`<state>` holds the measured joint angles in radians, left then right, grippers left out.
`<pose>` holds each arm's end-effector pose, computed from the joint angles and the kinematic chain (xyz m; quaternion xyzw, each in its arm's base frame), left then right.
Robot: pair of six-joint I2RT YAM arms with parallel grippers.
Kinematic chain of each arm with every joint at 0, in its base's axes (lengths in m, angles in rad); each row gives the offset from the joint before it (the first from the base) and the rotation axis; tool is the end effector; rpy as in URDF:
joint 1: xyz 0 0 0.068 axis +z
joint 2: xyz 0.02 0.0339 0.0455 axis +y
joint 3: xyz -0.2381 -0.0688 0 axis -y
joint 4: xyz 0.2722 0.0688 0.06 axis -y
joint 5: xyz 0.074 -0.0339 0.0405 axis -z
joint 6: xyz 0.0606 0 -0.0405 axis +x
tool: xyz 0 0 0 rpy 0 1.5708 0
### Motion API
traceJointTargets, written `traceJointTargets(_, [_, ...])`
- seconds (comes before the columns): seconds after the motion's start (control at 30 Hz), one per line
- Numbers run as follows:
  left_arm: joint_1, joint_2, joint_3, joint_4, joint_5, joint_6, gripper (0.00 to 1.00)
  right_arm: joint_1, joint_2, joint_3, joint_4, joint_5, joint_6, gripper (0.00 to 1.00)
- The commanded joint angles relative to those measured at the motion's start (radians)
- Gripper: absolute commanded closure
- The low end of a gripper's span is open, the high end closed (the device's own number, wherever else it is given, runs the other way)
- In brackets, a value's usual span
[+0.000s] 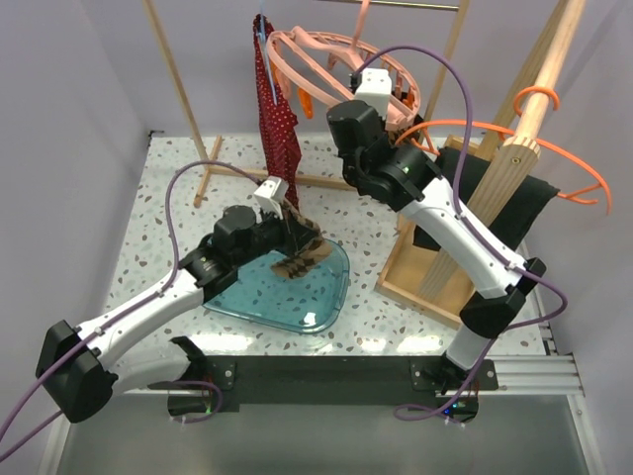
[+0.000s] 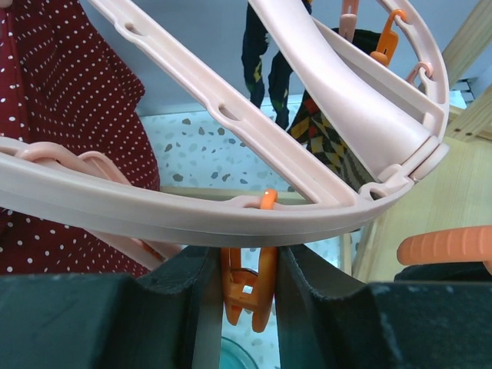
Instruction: Remove the socks clipped to the hanger
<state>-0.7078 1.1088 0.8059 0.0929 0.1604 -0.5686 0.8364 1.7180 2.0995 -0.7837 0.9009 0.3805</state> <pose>0.2387 -0.2170 0.2748 0.1042 0.7694 -0.4236 0.4666 0.2952 0.2561 0.4624 0.0643 0.7857 -0.0141 0.6150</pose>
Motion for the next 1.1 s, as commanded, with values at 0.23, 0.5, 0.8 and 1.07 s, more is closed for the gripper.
traceJointTargets(0.23, [-0.001, -0.119, -0.145, -0.052, -0.032, -0.031, 0.22, -0.002, -0.061, 0.000, 0.041, -0.075, 0.006, 1.00])
traceJointTargets(0.5, [-0.034, -0.102, -0.074, 0.011, -0.080, -0.053, 0.33, 0.000, -0.032, 0.050, 0.009, -0.161, 0.011, 1.00])
traceJointTargets(0.8, [-0.090, -0.019, -0.111, 0.324, -0.121, -0.005, 0.27, 0.000, -0.017, 0.091, 0.000, -0.244, 0.030, 0.97])
traceJointTargets(1.07, [-0.110, 0.468, 0.090, 0.777, -0.137, 0.101, 0.16, 0.000, -0.006, 0.131, -0.019, -0.278, 0.054, 0.96])
